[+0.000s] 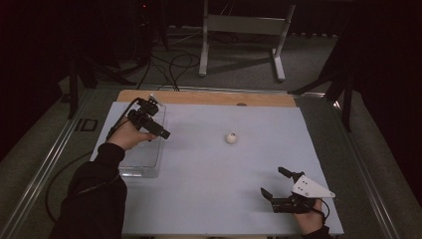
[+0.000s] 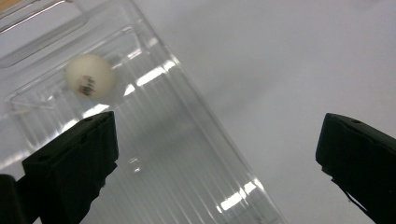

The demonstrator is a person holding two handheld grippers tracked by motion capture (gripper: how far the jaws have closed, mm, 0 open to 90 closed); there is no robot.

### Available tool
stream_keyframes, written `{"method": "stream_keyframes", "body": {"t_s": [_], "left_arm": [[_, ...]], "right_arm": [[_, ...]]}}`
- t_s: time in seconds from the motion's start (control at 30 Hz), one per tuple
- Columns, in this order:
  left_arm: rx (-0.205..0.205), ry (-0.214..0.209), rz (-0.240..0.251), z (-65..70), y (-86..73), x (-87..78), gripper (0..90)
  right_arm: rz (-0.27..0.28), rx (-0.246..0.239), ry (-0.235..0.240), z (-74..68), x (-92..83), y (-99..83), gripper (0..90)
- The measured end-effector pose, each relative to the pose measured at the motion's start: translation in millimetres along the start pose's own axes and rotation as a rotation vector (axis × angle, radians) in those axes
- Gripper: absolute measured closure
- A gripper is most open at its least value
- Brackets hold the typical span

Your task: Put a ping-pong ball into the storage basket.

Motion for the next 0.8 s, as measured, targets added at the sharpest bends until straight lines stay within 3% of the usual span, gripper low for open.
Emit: {"method": "stream_keyframes", "body": {"t_s": [0.3, 0.8], "left_arm": [[0.038, -0.041, 0.010, 12.8, 7.1, -5.3, 0.3], [0.090, -0.063, 0.013, 30.3, 18.4, -9.7, 0.3]], "right_arm": [[0.000, 0.001, -0.001, 0.0, -0.1, 0.1, 8.4], [0.001, 0.005, 0.002, -0.1, 0.0, 0.0, 8.3]]}}
Point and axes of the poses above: each handheld gripper's, and its own axes: x roughly forward along the jaws, y roughly out of its top, z roughly to its right, the point moved 5 cm from there along x, roughly forward along the jaws, and after that the axes turned 5 degrees about y, right-handed, at the moved point
